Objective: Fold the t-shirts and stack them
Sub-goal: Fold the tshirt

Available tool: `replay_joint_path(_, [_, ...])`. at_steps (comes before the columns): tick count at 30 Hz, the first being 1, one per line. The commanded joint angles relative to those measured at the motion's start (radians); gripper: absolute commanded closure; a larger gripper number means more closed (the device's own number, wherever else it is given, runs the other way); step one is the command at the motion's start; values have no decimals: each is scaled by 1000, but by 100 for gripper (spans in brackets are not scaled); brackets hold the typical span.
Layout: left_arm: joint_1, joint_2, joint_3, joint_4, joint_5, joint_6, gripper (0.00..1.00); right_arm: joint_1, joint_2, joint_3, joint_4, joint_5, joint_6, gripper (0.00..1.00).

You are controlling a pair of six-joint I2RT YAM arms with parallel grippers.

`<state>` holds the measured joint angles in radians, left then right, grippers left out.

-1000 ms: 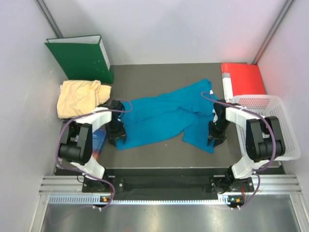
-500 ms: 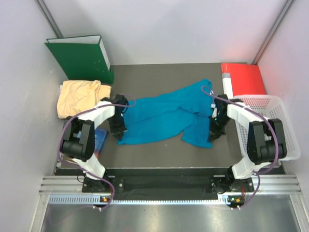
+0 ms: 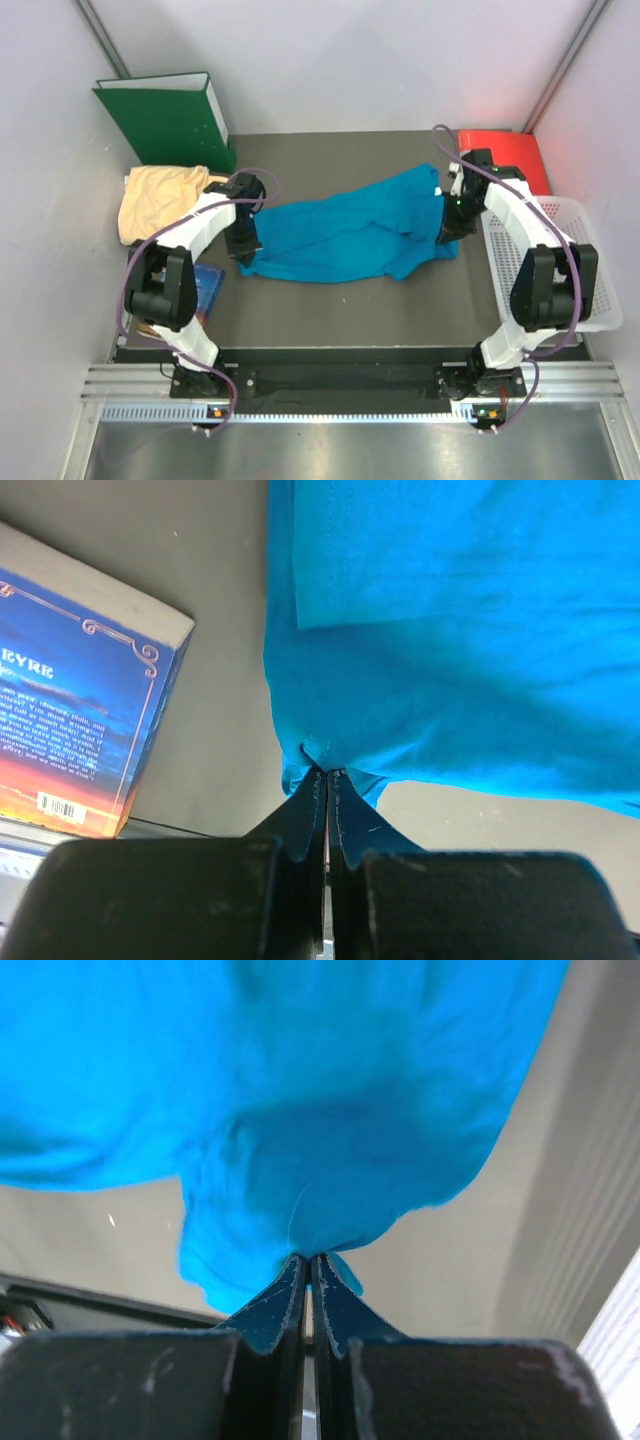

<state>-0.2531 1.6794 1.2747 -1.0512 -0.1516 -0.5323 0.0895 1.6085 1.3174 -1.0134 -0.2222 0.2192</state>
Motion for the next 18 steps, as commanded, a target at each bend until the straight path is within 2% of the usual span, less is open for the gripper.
replay_joint_path(1, [34,55,34,-23,-39,-11,100,-43,77,127,-1,-9,-40,100])
replay_joint_path(10, [132,111,78,19,9,-3,100,-50,211,307,88,-135,-7,100])
replay_joint_path(18, [153,241,182,31,63,2,100,-50,344,405,144,-235,5,100])
